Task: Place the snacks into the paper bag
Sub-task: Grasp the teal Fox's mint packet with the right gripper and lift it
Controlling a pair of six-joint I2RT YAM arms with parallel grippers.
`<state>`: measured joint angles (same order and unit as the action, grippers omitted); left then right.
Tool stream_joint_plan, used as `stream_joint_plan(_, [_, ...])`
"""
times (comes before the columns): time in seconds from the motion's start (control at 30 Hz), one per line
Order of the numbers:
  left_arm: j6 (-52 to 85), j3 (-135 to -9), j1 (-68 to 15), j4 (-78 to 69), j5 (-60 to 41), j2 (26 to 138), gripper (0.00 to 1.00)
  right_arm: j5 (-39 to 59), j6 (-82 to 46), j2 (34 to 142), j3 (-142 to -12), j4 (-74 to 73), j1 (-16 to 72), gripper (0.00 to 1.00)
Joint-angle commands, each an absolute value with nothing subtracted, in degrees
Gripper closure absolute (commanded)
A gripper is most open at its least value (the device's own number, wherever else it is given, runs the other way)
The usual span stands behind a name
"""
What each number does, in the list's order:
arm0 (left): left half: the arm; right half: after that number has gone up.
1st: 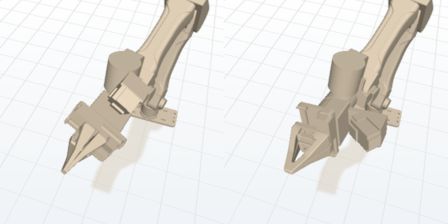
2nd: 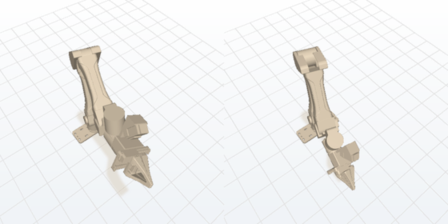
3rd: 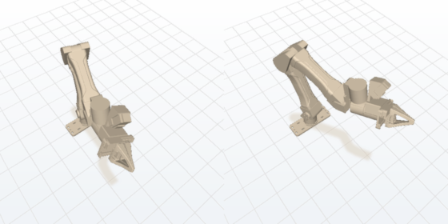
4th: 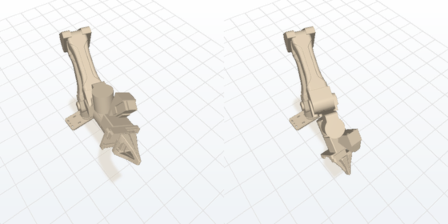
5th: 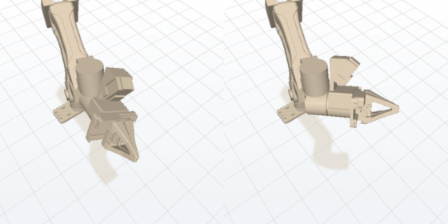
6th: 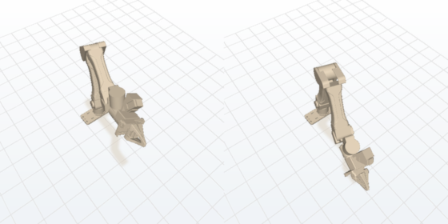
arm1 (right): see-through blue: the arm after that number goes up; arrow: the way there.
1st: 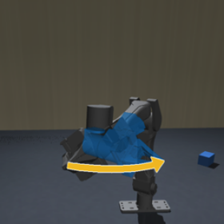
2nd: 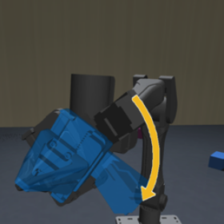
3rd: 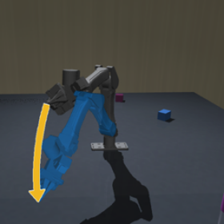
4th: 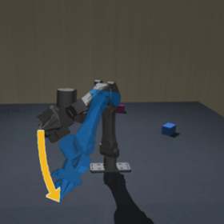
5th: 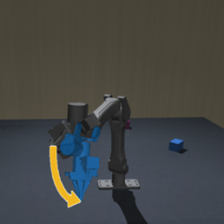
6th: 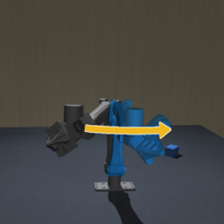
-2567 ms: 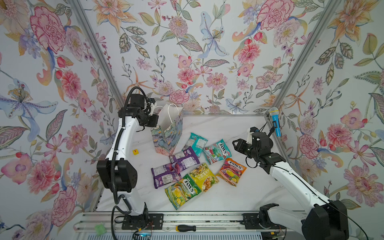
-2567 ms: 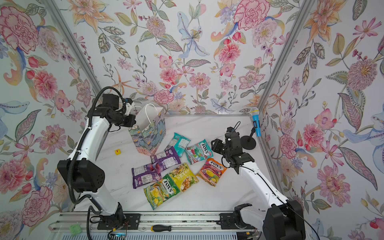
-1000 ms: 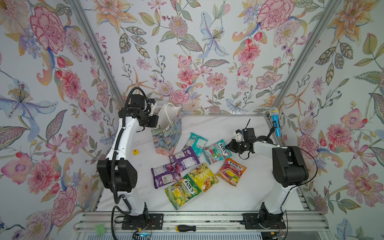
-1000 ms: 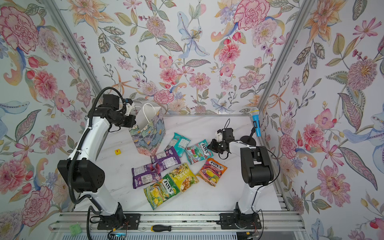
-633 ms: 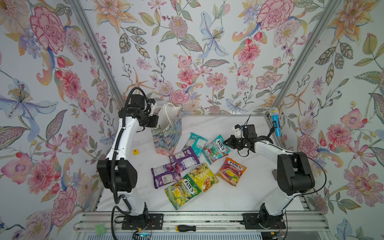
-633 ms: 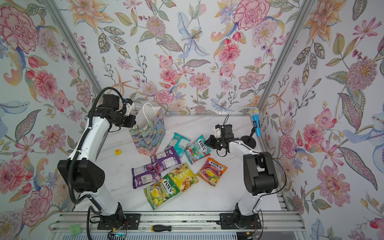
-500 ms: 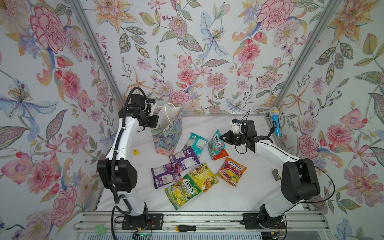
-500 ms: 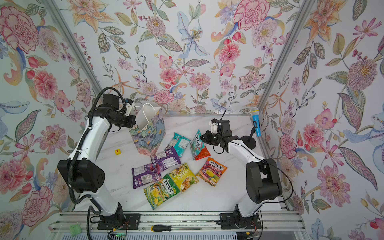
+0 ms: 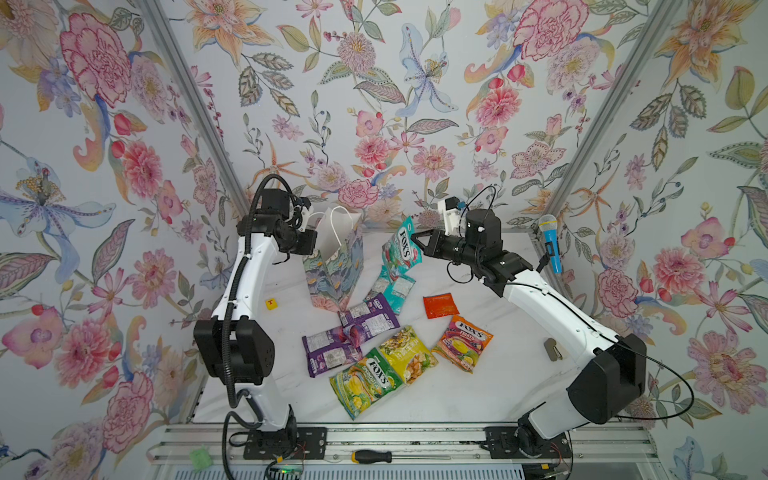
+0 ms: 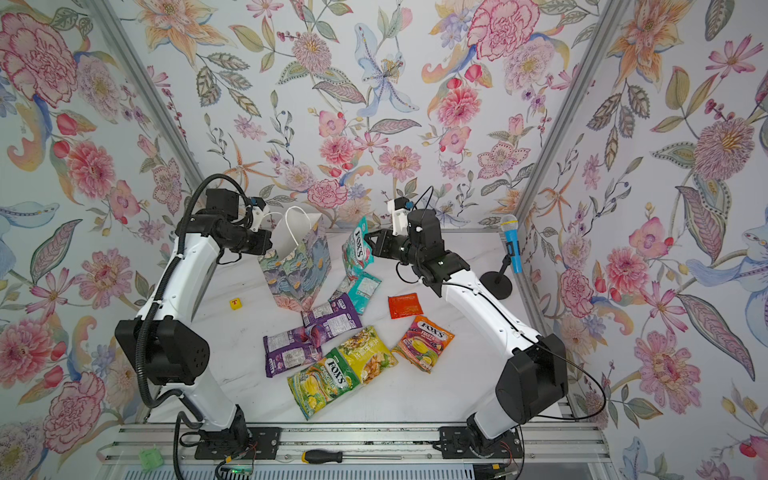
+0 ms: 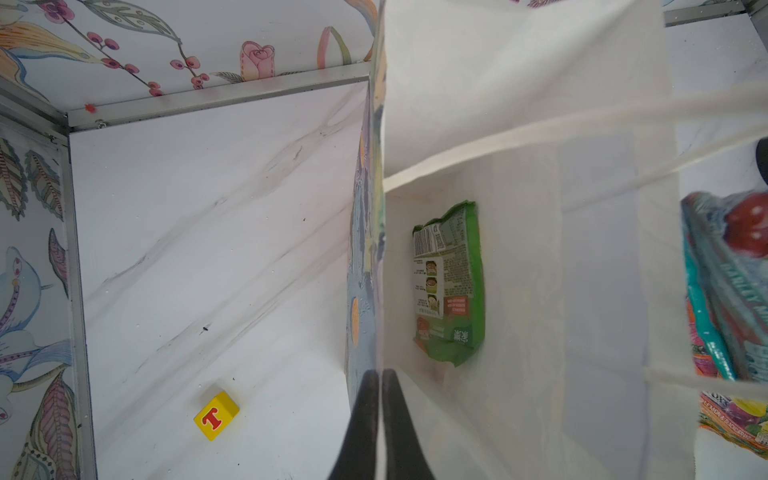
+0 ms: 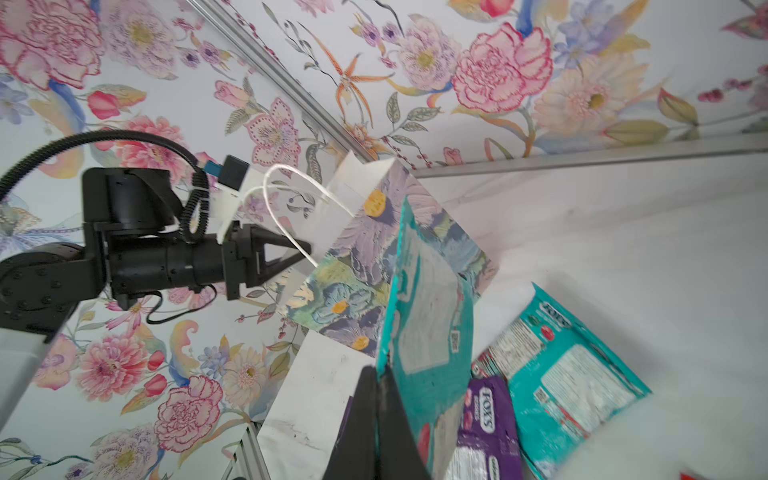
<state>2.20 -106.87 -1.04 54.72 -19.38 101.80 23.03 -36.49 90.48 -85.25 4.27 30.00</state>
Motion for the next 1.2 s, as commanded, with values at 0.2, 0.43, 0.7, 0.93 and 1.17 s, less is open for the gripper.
stream_joint_plan(0.2, [2.3, -106.0, -0.7, 55.1, -21.0, 101.2, 1.00, 18.0, -35.6, 105.2, -109.5, 1.4, 33.3, 1.00])
stream_joint_plan(0.43, [2.2, -106.1, -0.7, 55.0, -21.2, 100.9, 1.00, 15.9, -35.3, 119.3, -132.8, 5.2, 35.2, 1.00])
stream_joint_plan(0.7, [2.3, -106.1, -0.7, 54.9, -21.6, 101.0, 1.00, 10.2, -36.7, 130.9, -148.2, -0.4, 36.7, 1.00])
stream_joint_plan(0.93, [2.3, -106.1, -0.7, 55.0, -21.9, 101.0, 1.00, 6.5, -37.7, 134.8, -149.7, -9.6, 38.9, 1.00])
stream_joint_plan(1.17, [2.3, -106.0, -0.8, 54.9, -22.1, 100.9, 1.00, 6.0, -36.6, 136.3, -150.4, -11.4, 39.9, 1.00])
